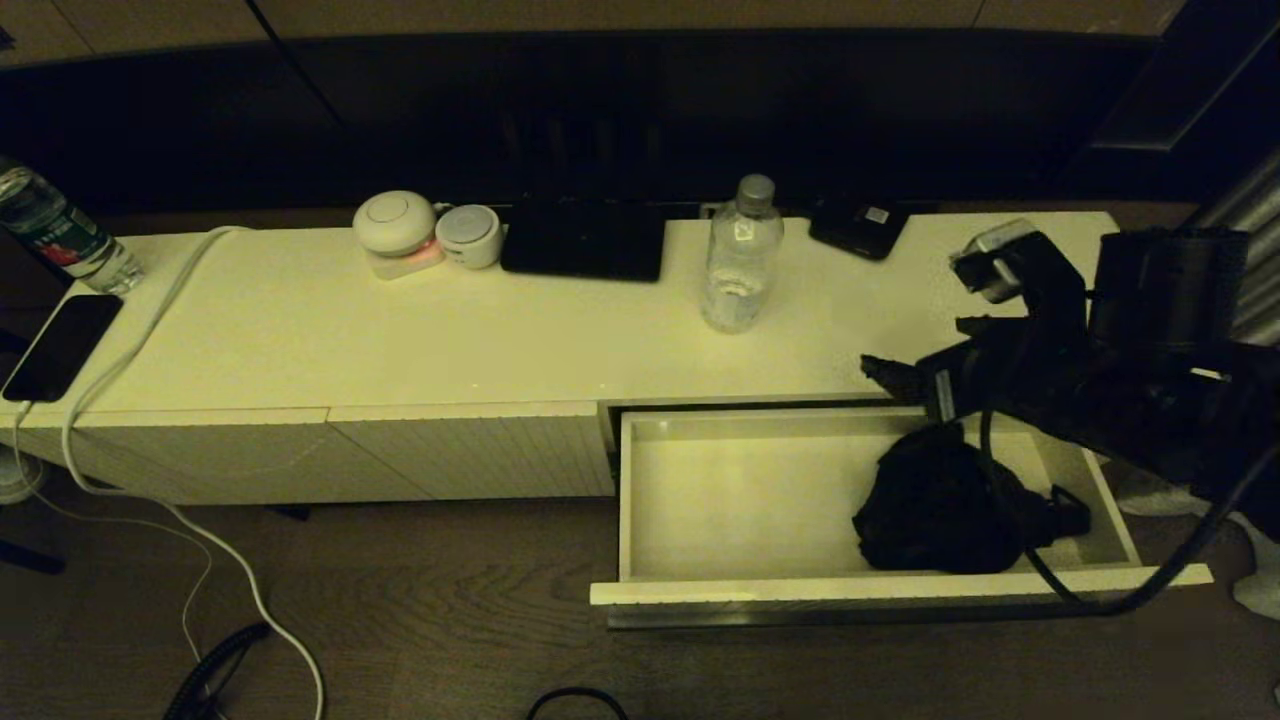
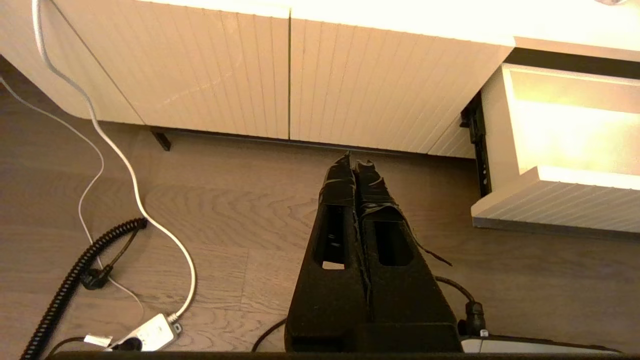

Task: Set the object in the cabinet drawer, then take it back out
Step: Put the mineral water in the drawer

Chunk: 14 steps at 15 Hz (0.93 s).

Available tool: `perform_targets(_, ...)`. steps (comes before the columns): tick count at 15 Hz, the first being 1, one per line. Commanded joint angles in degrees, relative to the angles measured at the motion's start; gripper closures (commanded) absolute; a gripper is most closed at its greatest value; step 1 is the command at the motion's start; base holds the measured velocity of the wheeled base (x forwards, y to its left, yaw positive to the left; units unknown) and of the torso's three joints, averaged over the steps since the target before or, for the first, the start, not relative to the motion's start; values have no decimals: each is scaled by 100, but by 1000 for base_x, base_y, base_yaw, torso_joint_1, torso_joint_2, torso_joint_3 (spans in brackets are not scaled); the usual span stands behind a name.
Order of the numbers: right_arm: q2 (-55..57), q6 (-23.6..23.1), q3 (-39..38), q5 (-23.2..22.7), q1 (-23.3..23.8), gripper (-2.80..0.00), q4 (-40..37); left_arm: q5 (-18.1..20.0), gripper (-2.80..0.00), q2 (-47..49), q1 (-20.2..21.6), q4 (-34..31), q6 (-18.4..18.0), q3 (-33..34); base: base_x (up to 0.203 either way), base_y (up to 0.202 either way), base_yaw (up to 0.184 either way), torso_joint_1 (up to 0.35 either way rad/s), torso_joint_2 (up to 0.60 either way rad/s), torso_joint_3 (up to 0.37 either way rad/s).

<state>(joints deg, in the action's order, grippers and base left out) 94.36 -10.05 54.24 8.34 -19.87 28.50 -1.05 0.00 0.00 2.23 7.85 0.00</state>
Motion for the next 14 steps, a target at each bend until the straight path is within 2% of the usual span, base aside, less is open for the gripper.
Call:
perform_targets(1, 376, 346, 272, 89, -245, -280, 13, -1, 0, -9, 0, 1, 6, 0, 0, 0, 0, 0, 0, 0)
perform_targets(4, 665, 682, 726, 116, -469, -280, 72, -1, 0, -9, 0, 3, 6, 0, 0, 0, 0, 0, 0, 0)
perform_targets(6, 867, 745, 912, 236, -628, -280, 169, -1, 0, -9, 0, 0, 6, 0, 0, 0, 0, 0, 0, 0)
perform_targets(11, 1305, 653, 1353, 341, -1005, -280, 1149, -1, 0, -9, 0, 5, 6, 0, 0, 0, 0, 0, 0, 0)
perform_targets(14, 1700, 182, 1576, 483, -1035, -280, 1326, -1, 0, -9, 0, 5, 6, 0, 0, 0, 0, 0, 0, 0)
